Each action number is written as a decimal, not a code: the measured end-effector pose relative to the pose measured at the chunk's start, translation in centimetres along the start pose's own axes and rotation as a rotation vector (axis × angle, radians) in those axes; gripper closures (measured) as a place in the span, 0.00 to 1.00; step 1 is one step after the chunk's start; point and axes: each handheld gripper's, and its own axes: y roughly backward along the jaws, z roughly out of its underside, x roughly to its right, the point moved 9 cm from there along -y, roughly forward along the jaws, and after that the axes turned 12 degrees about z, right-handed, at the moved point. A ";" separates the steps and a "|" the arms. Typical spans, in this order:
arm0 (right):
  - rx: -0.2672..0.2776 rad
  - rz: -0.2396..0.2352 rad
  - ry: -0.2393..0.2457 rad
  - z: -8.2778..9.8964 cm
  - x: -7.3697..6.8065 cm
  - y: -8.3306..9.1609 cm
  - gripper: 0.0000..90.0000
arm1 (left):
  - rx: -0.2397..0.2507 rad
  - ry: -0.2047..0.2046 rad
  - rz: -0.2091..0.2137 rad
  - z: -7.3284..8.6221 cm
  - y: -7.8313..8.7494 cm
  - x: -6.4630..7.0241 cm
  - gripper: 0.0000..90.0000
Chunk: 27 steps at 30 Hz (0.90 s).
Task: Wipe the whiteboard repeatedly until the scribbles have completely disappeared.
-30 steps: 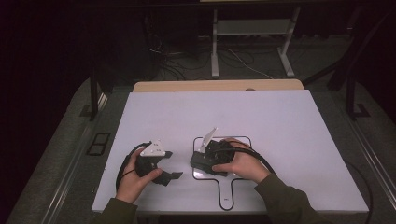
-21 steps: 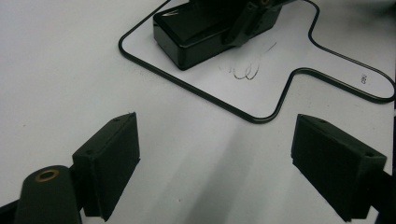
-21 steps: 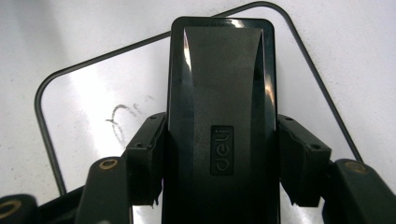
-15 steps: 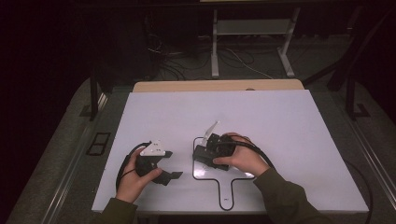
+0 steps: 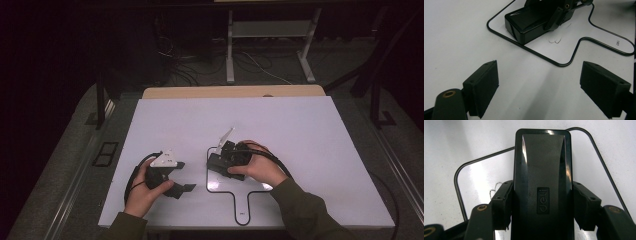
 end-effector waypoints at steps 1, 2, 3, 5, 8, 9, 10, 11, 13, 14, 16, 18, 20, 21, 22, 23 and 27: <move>-0.007 0.000 0.008 0.0 -0.3 0.1 0.43 | 0.000 0.001 0.000 0.0 0.0 0.0 0.16; -0.006 -0.011 0.015 0.0 -0.8 0.2 0.43 | -0.001 0.003 -0.001 0.0 0.0 0.0 0.16; -0.004 -0.020 0.033 0.0 -1.2 0.4 0.43 | -0.003 0.002 0.000 0.0 0.0 0.0 0.16; 0.005 -0.041 0.052 -0.1 -2.4 0.6 0.43 | 0.004 0.001 -0.002 0.0 0.0 0.0 0.16; 0.019 -0.089 0.086 -0.1 -3.9 1.0 0.43 | 0.000 0.000 -0.005 -0.1 0.0 0.1 0.16; 0.016 -0.095 0.088 0.0 -4.2 1.0 0.43 | 0.000 -0.003 -0.005 -0.1 0.0 0.0 0.16; 0.015 -0.089 0.088 -0.1 -4.1 1.0 0.43 | 0.000 -0.003 -0.005 -0.1 0.0 0.1 0.16; 0.014 -0.089 0.080 -0.1 -4.0 0.9 0.43 | 0.003 -0.002 -0.005 -0.1 0.0 0.1 0.16; 0.004 -0.039 0.063 -0.3 -2.8 0.5 0.43 | 0.003 0.001 -0.005 -0.1 0.0 0.1 0.16; 0.003 -0.027 0.057 -0.3 -2.3 0.3 0.43 | 0.004 0.004 -0.003 -0.1 0.0 0.1 0.16; -0.004 -0.001 0.032 -0.5 -1.3 0.0 0.43 | 0.005 0.003 -0.003 -0.1 0.0 0.1 0.16; -0.010 0.014 0.030 -0.5 -0.7 -0.2 0.43 | 0.005 0.005 -0.002 -0.1 0.0 0.0 0.16; -0.008 0.021 0.034 -0.6 -0.8 -0.2 0.43 | 0.003 0.004 -0.002 -0.1 0.0 0.0 0.16; -0.010 0.016 0.036 -0.6 -1.1 -0.1 0.43 | 0.003 0.004 -0.002 -0.1 0.0 0.1 0.16; -0.010 0.002 0.040 -0.5 -1.6 0.0 0.43 | 0.000 0.002 -0.002 -0.1 0.0 0.1 0.16; -0.004 -0.016 0.051 -0.5 -2.2 0.2 0.43 | -0.001 -0.003 -0.005 -0.1 0.0 0.0 0.16; 0.004 -0.046 0.097 -0.3 -3.7 0.7 0.43 | -0.004 -0.005 -0.006 -0.1 0.0 0.1 0.16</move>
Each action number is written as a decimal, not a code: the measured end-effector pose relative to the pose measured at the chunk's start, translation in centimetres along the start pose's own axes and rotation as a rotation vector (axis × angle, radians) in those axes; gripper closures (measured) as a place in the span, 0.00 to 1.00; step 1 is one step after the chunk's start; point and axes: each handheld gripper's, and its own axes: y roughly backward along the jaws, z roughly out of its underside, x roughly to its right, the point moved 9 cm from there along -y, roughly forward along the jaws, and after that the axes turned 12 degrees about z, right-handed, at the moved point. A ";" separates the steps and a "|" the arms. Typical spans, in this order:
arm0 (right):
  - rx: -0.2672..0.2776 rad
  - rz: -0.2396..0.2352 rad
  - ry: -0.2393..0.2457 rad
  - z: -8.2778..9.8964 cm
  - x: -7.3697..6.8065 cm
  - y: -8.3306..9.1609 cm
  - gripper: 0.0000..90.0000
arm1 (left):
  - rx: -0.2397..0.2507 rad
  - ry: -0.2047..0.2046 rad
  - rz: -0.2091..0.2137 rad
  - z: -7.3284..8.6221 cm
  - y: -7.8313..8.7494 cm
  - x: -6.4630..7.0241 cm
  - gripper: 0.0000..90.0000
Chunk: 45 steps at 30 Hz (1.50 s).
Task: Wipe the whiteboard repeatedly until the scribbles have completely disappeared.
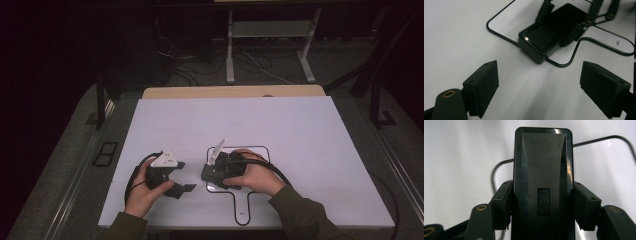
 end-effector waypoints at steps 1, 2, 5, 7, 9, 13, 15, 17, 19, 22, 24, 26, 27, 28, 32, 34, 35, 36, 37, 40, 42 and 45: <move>0.002 0.000 -0.003 0.0 -0.1 0.0 0.43 | 0.000 -0.002 0.002 0.0 0.0 0.0 0.16; 0.006 -0.013 -0.007 0.0 -0.1 0.0 0.43 | 0.001 -0.002 0.001 0.0 0.0 0.0 0.16; -0.003 0.025 -0.049 0.1 1.1 -0.2 0.43 | 0.002 0.001 0.003 0.0 0.0 0.1 0.16; -0.013 0.053 -0.073 0.2 2.3 -0.5 0.43 | 0.007 0.007 0.002 0.0 0.0 0.1 0.16; -0.022 0.073 -0.081 0.4 3.3 -0.7 0.43 | 0.007 0.008 0.003 0.0 0.0 0.0 0.16; -0.020 0.054 -0.077 0.3 2.8 -0.6 0.43 | -0.001 0.004 0.005 0.0 0.0 0.0 0.16; -0.007 0.024 -0.052 0.1 1.6 -0.4 0.43 | 0.001 0.001 0.003 0.0 0.0 0.0 0.16; 0.002 -0.013 -0.024 0.0 0.4 -0.1 0.43 | 0.003 0.000 0.001 0.0 0.0 0.0 0.16; 0.011 -0.044 -0.010 0.0 -0.6 0.2 0.43 | 0.004 0.001 0.002 -0.1 0.0 0.1 0.16; 0.011 -0.032 -0.038 0.3 0.1 0.2 0.43 | 0.003 0.000 0.002 -0.1 0.0 0.1 0.16; -0.006 0.026 -0.060 0.9 1.6 0.0 0.43 | 0.008 0.004 0.001 -0.1 0.1 0.1 0.16; -0.014 0.044 -0.103 1.4 2.8 -0.1 0.43 | 0.010 0.003 0.000 -0.1 0.1 0.1 0.16; -0.015 0.055 -0.113 1.8 3.4 -0.1 0.43 | 0.009 0.006 0.001 -0.1 0.1 0.0 0.16; -0.020 0.061 -0.127 2.1 3.9 -0.1 0.43 | 0.009 0.006 0.001 -0.1 0.1 0.0 0.16; -0.020 0.067 -0.138 2.9 4.4 0.2 0.43 | 0.006 0.005 0.001 0.0 0.0 0.1 0.16; -0.012 0.043 -0.123 3.0 3.4 0.4 0.43 | 0.001 0.004 0.002 0.0 0.0 0.1 0.16; -0.005 0.026 -0.112 3.0 2.8 0.6 0.43 | 0.003 0.003 0.003 -0.1 0.0 0.1 0.16; 0.001 0.010 -0.103 3.0 2.1 0.8 0.43 | 0.007 0.003 0.002 -0.1 0.0 0.1 0.16; 0.008 0.002 -0.083 3.1 1.7 0.9 0.43 | 0.006 0.003 0.002 -0.1 0.0 0.1 0.16; 0.011 -0.003 -0.062 3.4 0.7 1.3 0.43 | 0.005 0.003 0.000 -0.1 0.1 0.1 0.16; 0.003 0.016 -0.081 3.8 1.3 1.4 0.43 | 0.007 0.003 0.001 -0.1 0.1 0.2 0.16; -0.014 0.072 -0.129 4.7 3.5 1.2 0.43 | 0.010 0.004 0.001 -0.1 0.1 0.2 0.16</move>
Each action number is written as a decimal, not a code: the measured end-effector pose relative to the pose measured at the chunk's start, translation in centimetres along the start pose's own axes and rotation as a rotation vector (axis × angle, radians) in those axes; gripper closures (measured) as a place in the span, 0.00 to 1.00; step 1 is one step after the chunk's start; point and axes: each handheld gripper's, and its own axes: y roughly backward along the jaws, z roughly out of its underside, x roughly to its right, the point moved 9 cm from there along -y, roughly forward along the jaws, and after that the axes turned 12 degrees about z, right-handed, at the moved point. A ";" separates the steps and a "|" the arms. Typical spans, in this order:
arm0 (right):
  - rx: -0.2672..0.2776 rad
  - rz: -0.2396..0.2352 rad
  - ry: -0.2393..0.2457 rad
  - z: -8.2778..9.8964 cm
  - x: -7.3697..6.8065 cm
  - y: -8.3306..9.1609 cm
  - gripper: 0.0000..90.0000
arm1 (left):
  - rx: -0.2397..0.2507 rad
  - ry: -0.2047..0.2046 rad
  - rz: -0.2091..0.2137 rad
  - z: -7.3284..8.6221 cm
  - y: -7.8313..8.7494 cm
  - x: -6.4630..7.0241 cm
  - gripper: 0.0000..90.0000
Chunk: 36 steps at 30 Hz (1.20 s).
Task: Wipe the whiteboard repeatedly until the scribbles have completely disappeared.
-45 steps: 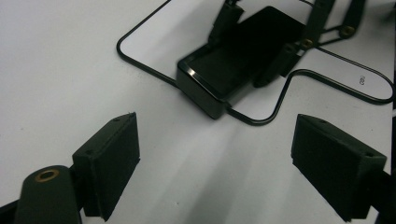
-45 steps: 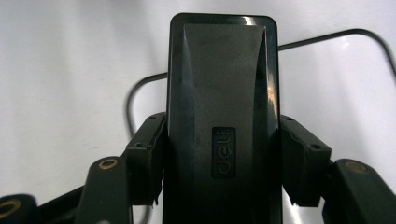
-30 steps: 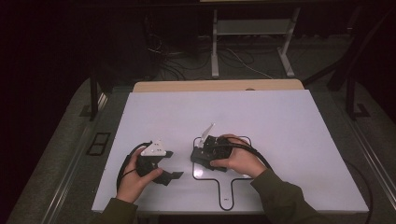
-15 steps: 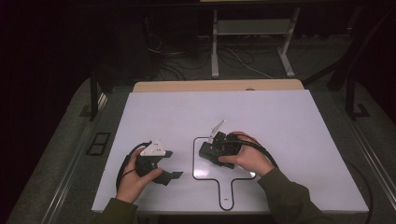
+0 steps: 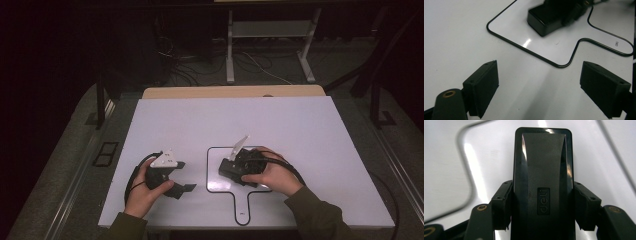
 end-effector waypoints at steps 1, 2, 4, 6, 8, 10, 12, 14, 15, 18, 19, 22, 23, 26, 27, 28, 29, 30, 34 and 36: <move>-0.003 0.009 -0.015 0.2 0.5 0.0 0.43 | -0.002 -0.001 0.000 0.0 0.0 0.0 0.16; -0.003 0.004 -0.027 0.4 0.6 0.0 0.43 | -0.003 0.000 0.000 0.0 0.0 -0.1 0.16; -0.004 -0.004 -0.018 0.6 0.4 0.2 0.43 | -0.004 0.000 0.001 0.0 -0.1 -0.1 0.16; 0.004 -0.043 0.000 0.5 -0.7 0.4 0.43 | -0.005 -0.004 0.003 0.0 -0.1 -0.1 0.16; 0.009 -0.060 0.037 0.5 -1.6 0.7 0.43 | -0.004 -0.005 0.002 0.0 -0.1 0.0 0.16; 0.006 -0.073 0.037 0.6 -2.0 0.8 0.43 | -0.003 -0.003 0.001 0.0 0.0 0.0 0.16; 0.003 -0.068 0.012 0.6 -1.6 0.7 0.43 | -0.002 -0.005 0.002 0.0 0.0 0.0 0.16; -0.005 -0.029 -0.011 0.7 -0.4 0.5 0.43 | -0.007 -0.006 0.003 0.0 -0.1 0.0 0.16; -0.008 -0.019 -0.022 0.8 0.2 0.3 0.43 | -0.007 -0.003 0.003 0.1 -0.1 -0.1 0.16; -0.018 -0.002 -0.051 0.9 1.4 0.0 0.43 | -0.001 0.001 0.004 0.0 -0.2 -0.1 0.16; -0.018 0.001 -0.040 0.8 1.4 0.0 0.43 | -0.007 -0.004 0.004 0.0 -0.2 -0.1 0.16; -0.011 -0.018 -0.020 0.0 0.5 -0.1 0.43 | -0.014 -0.006 0.004 0.0 -0.3 0.0 0.16; -0.011 -0.025 -0.010 -0.3 0.0 -0.2 0.43 | -0.011 -0.005 0.004 0.0 -0.3 0.0 0.16; 0.001 -0.058 0.033 -1.6 -1.6 -0.3 0.43 | -0.014 -0.008 0.002 0.0 -0.4 0.0 0.16; 0.004 -0.068 0.044 -2.0 -2.2 -0.4 0.43 | -0.014 -0.009 0.001 0.0 -0.3 0.0 0.16; 0.010 -0.074 0.065 -2.4 -2.6 -0.5 0.43 | -0.014 -0.010 0.001 0.0 -0.3 0.0 0.16; 0.018 -0.085 0.075 -2.8 -3.1 -0.6 0.43 | -0.011 -0.007 0.002 0.0 -0.3 0.0 0.16; 0.025 -0.104 0.081 -3.1 -3.6 -0.6 0.43 | -0.012 -0.010 0.000 0.0 -0.3 0.0 0.16; 0.032 -0.115 0.091 -3.5 -4.0 -0.6 0.43 | -0.013 -0.004 0.001 0.2 -0.2 -0.1 0.16; 0.033 -0.104 0.074 -3.3 -3.5 -0.7 0.43 | -0.009 -0.004 0.003 0.2 -0.3 -0.2 0.16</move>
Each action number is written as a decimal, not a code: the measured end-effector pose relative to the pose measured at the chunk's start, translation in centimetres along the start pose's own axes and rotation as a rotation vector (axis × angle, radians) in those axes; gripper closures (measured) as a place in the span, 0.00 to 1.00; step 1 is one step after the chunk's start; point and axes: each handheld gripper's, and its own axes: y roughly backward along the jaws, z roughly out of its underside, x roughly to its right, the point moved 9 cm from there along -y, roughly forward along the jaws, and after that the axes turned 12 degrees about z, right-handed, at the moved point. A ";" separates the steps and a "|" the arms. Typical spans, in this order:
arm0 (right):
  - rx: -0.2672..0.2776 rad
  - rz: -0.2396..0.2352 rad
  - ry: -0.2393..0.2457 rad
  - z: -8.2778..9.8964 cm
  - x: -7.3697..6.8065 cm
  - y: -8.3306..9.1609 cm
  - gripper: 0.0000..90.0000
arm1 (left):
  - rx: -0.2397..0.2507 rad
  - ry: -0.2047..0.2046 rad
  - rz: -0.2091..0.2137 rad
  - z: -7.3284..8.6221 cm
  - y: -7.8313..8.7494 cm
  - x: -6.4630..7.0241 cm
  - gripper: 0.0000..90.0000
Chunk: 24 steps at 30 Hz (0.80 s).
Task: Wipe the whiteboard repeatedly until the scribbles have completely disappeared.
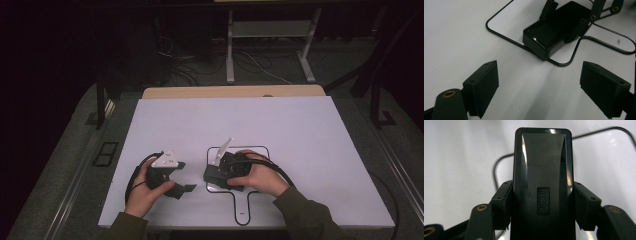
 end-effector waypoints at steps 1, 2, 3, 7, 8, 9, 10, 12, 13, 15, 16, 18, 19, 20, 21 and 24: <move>-0.001 0.003 -0.010 0.1 0.2 0.0 0.43 | 0.000 0.001 0.002 0.0 0.0 0.0 0.16; -0.001 0.004 -0.016 0.2 0.5 0.1 0.43 | -0.002 0.001 0.003 0.0 0.1 0.0 0.16; 0.002 0.006 -0.019 0.3 0.7 0.2 0.43 | -0.002 0.003 0.005 0.0 0.1 0.0 0.16; 0.013 0.017 -0.044 0.7 1.6 0.7 0.43 | 0.007 0.002 0.011 0.0 -0.1 0.0 0.16; 0.019 0.017 -0.053 0.7 1.8 0.9 0.43 | 0.008 0.006 0.014 0.0 -0.1 0.1 0.16; 0.023 0.018 -0.063 0.8 2.0 1.1 0.43 | 0.010 0.007 0.018 0.0 -0.1 0.1 0.16; 0.028 0.018 -0.073 0.9 2.3 1.3 0.43 | 0.011 0.008 0.020 0.0 -0.1 0.1 0.16; 0.037 0.018 -0.091 1.0 2.9 1.7 0.43 | 0.018 0.010 0.023 0.0 -0.1 0.1 0.16; 0.046 0.024 -0.095 1.0 3.2 1.9 0.43 | 0.019 0.010 0.023 0.0 -0.1 0.1 0.16; 0.057 0.030 -0.117 1.1 3.9 2.3 0.43 | 0.019 0.011 0.024 0.0 -0.1 0.1 0.16; 0.061 0.032 -0.128 1.2 4.1 2.5 0.43 | 0.018 0.010 0.025 0.0 -0.1 0.1 0.16; 0.071 0.035 -0.144 1.2 4.5 2.9 0.43 | 0.018 0.009 0.028 0.0 -0.1 0.2 0.16; 0.074 0.035 -0.151 1.2 4.7 3.0 0.43 | 0.017 0.008 0.028 0.0 -0.1 0.3 0.16; 0.077 0.037 -0.155 1.3 4.9 3.1 0.43 | 0.013 0.006 0.028 0.1 -0.1 0.3 0.16; 0.079 0.039 -0.162 1.3 5.0 3.2 0.43 | 0.014 0.008 0.028 0.1 -0.1 0.3 0.16; 0.087 0.043 -0.179 1.3 5.5 3.5 0.43 | 0.015 0.010 0.026 0.1 0.0 0.3 0.16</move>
